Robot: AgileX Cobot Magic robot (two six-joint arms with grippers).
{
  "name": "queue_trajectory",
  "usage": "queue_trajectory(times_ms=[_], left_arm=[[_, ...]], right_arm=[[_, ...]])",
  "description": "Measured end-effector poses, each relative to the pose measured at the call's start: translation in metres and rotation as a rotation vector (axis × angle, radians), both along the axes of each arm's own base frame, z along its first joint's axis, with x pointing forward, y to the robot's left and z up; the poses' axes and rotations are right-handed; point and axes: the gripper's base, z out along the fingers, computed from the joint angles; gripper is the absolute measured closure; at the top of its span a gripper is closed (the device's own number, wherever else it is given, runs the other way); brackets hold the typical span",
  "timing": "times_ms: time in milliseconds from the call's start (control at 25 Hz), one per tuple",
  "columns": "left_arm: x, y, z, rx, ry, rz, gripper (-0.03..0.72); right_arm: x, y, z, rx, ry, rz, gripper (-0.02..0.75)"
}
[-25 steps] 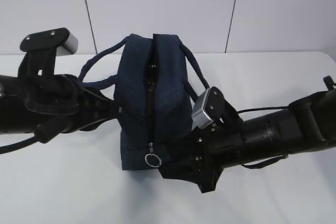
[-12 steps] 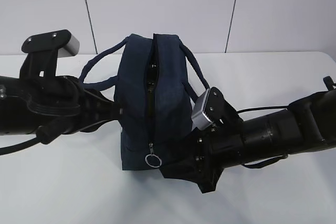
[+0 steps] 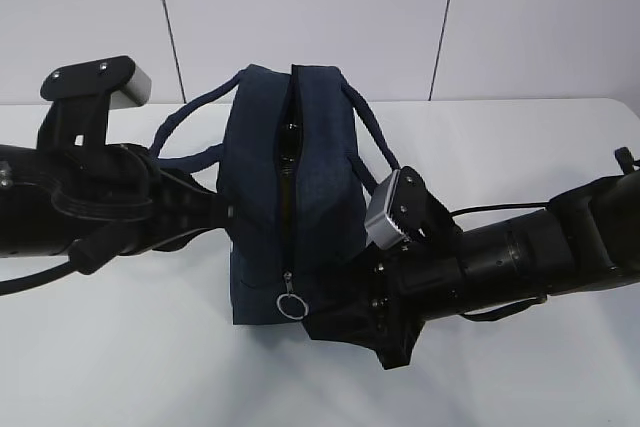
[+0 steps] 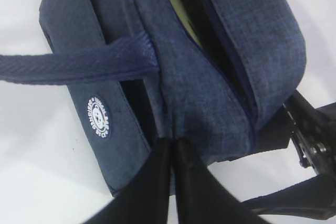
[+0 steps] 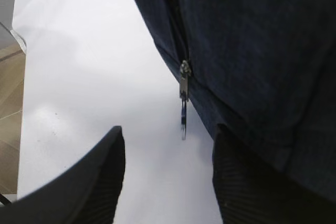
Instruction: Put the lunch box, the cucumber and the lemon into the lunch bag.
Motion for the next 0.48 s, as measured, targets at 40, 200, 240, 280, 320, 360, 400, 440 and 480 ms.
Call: queue_trajectory(times_ms=[40,200,240,280,320,360,400,440,480], left_arm=[[0.000,0.000,0.000,0.000,-0.001,0.001,0.697],[0.000,0.000,0.000,0.001,-0.003,0.000,0.697],[0.000,0.000,0.000,0.001,-0.003,0.000,0.697],[0.000,0.000,0.000,0.002,-0.005,0.000,0.697],[0.000,0.000,0.000,0.002,-0.005,0.000,0.697],[0.000,0.000,0.000,0.002,-0.005,0.000,0.697],[0.000,0.000,0.000,0.002,-0.005,0.000,0.697],[0.000,0.000,0.000,0.002,-0.005,0.000,0.697],[0.000,0.000,0.000,0.002,-0.005,0.000,0.697]], right_arm=[[0.000,0.000,0.000,0.000,-0.002,0.001,0.349],[0.001,0.001,-0.002,-0.002,-0.011,0.011,0.349],[0.002,0.002,-0.004,-0.002,-0.012,0.014,0.349],[0.004,0.004,-0.006,-0.002,-0.011,0.018,0.349],[0.004,0.006,-0.008,-0.001,-0.008,0.024,0.349],[0.005,0.009,-0.008,0.004,-0.009,0.034,0.349],[0.005,0.011,-0.008,0.005,-0.012,0.040,0.349],[0.006,0.013,-0.008,0.008,-0.017,0.045,0.349],[0.007,0.015,-0.007,0.011,-0.022,0.050,0.349]])
